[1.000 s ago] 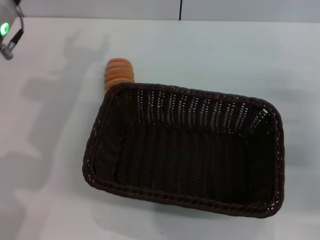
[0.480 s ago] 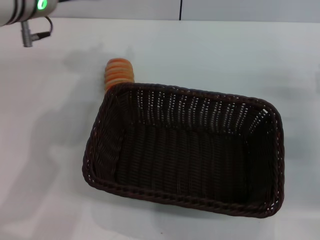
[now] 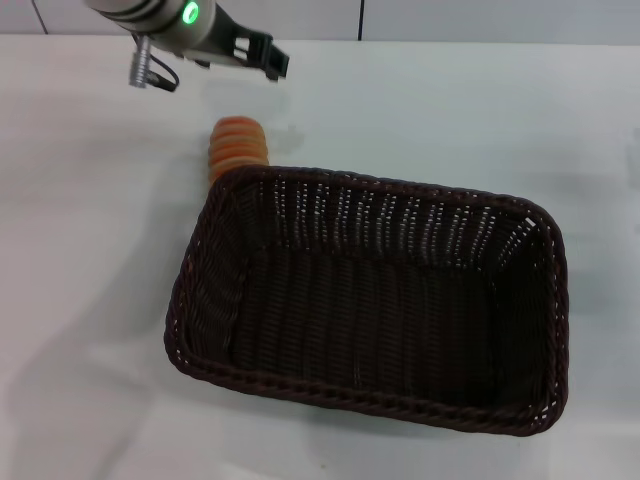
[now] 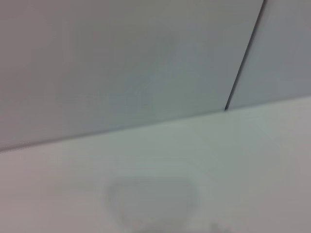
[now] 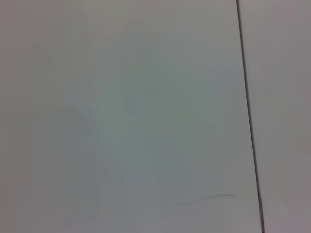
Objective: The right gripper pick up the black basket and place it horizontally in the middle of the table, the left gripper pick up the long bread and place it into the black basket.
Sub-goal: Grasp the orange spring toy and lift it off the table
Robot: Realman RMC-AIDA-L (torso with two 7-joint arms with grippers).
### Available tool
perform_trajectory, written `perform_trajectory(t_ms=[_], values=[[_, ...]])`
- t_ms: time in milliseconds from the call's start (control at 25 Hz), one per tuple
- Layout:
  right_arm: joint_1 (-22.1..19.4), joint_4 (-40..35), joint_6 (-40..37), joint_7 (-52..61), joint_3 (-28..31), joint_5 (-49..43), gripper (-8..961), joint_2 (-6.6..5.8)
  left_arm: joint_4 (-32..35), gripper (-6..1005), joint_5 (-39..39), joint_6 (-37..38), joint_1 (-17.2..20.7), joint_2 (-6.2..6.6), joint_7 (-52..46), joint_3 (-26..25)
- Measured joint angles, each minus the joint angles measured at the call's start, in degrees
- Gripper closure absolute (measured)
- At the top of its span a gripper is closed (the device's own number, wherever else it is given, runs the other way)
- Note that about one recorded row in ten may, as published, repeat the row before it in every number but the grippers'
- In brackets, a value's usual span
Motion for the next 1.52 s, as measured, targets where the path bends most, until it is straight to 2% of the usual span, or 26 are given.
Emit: perform_trajectory(t_ms=[120,160,240,280,320,360,520,560,600,1200,1520], values=[[-0.2,-0.1,-0.2,0.1,0.0,0.0,423,-0.05,0.0,192,0.0,0.0,0.0,0.00,0.0,0.0],[-0.2,-0.2,-0.2,0.1,0.0,0.0,423,-0.06,5.1,192,0.0,-0.1,-3.2,-0.01,0.0,-0.5],[-0.2,-0.5,-0.3,0.1,-0.1,0.0,423,-0.07,5.1,192,0.0,-0.1,-3.2,-0.01,0.0,-0.5],[-0.2,-0.6,-0.4,0.1,-0.2,0.0,423,-0.08,18.1,192,0.0,0.5,-11.2,0.10,-0.1,-1.1],[-0.2,-0.6,-0.4,0.1,-0.2,0.0,423,-0.08,18.1,192,0.0,0.5,-11.2,0.10,-0.1,-1.1],[-0.2,-0.6,-0.4,0.1,-0.3,0.0,423,-0.09,22.4,192,0.0,1.2,-13.6,0.08,-0.1,-1.1],[-0.2,-0.6,-0.5,0.1,-0.3,0.0,422,-0.10,22.4,193,0.0,1.2,-13.6,0.08,-0.1,-1.1],[-0.2,-0.6,-0.5,0.1,-0.3,0.0,422,-0.11,27.1,193,-0.1,2.0,-16.1,-0.18,-0.5,-1.2],[-0.2,-0.6,-0.5,0.1,-0.3,0.0,422,-0.12,29.1,193,-0.1,2.8,-16.7,-0.28,-0.9,-1.2],[-0.2,-0.4,-0.6,0.2,-0.7,0.0,422,-0.23,37.4,194,-0.7,7.4,-16.2,-0.39,-4.0,-1.8],[0.0,-0.2,-0.6,0.2,-0.8,-0.1,423,-0.14,38.7,194,-3.4,8.3,-15.7,-0.33,-3.3,-2.7]])
